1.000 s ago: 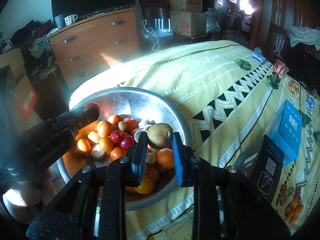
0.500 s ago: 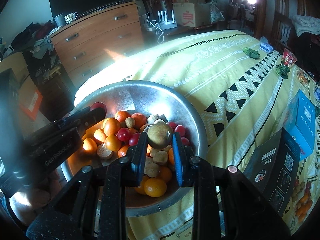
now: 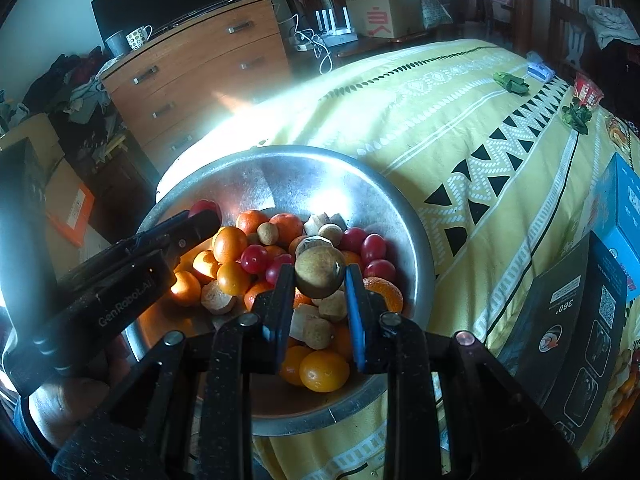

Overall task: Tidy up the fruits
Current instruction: 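Lower both tools into the steel bowl and open them to release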

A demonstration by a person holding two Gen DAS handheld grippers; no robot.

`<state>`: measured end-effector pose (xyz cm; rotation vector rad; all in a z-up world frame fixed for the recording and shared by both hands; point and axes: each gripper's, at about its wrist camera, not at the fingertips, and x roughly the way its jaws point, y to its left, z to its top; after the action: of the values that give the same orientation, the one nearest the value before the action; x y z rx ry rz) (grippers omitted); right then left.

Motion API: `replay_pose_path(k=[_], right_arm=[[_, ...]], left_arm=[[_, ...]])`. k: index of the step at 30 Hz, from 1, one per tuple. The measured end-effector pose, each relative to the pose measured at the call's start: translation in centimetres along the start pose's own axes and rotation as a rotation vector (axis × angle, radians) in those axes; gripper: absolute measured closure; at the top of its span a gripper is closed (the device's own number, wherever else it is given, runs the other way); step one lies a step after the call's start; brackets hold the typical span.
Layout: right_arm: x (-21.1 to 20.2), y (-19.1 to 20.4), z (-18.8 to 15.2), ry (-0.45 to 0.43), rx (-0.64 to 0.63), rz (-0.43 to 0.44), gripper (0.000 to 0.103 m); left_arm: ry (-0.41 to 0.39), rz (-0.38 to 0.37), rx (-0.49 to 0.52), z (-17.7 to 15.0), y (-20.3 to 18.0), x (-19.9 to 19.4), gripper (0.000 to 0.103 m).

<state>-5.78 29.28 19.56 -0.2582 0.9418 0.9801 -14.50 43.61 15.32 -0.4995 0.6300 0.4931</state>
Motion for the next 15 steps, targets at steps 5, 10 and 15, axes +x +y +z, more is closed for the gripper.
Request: replay_pose_path(k=[5,10,15], right_arm=[[0.32,-0.11,-0.29,0.007,0.000,-0.003,0.078],[0.42,-0.12,-0.33,0.010,0.000,-0.002,0.078],[0.49,0.04,-0.42,0.008,-0.003,0.000,0.078]], left_arm=[[0.008,0.007,0.001,-0.26,0.07,0.27,0.077],[0.012,0.012,0.003,-0.32,0.09,0.39,0.077],[0.015,0.020,0.003,-0.40,0.05,0.53,0.077]])
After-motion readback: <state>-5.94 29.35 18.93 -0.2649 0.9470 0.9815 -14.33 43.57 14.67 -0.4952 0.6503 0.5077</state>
